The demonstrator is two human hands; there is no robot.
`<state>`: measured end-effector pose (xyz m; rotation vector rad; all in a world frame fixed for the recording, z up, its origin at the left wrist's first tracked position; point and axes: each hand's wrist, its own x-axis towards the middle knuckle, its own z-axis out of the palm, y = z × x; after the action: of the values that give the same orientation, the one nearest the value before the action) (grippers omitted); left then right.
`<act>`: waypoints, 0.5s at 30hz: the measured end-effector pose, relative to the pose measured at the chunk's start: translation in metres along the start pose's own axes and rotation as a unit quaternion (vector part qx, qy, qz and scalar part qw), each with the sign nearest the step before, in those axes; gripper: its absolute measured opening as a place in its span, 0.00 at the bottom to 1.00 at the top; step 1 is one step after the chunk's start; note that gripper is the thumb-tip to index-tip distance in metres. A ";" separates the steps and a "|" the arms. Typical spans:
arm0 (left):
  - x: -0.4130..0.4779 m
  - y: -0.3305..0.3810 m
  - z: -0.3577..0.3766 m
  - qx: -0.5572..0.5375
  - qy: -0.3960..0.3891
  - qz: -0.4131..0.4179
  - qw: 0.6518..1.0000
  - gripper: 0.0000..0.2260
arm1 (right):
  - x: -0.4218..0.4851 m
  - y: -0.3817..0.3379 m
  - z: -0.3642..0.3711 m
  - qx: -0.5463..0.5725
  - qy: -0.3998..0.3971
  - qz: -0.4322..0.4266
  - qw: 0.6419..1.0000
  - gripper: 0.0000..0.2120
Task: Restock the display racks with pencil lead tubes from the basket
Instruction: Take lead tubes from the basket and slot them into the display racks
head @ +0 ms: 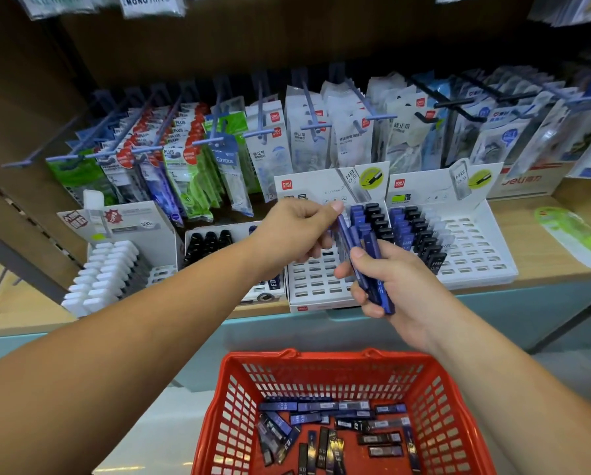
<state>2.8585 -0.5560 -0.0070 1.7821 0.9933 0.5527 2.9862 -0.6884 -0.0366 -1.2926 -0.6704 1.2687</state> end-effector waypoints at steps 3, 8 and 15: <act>-0.006 0.006 -0.008 -0.125 -0.065 -0.034 0.989 0.15 | 0.000 0.001 0.001 -0.022 0.000 -0.014 1.000 0.08; -0.011 -0.003 -0.019 -0.123 -0.088 -0.012 0.988 0.08 | -0.001 0.003 0.002 -0.016 0.024 -0.022 0.999 0.12; -0.015 -0.006 -0.028 -0.133 -0.084 -0.022 0.987 0.08 | -0.002 0.003 0.004 0.013 0.028 -0.016 0.999 0.12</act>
<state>2.8268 -0.5523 -0.0002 1.5388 0.8011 0.4740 2.9814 -0.6896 -0.0382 -1.2870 -0.6300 1.2077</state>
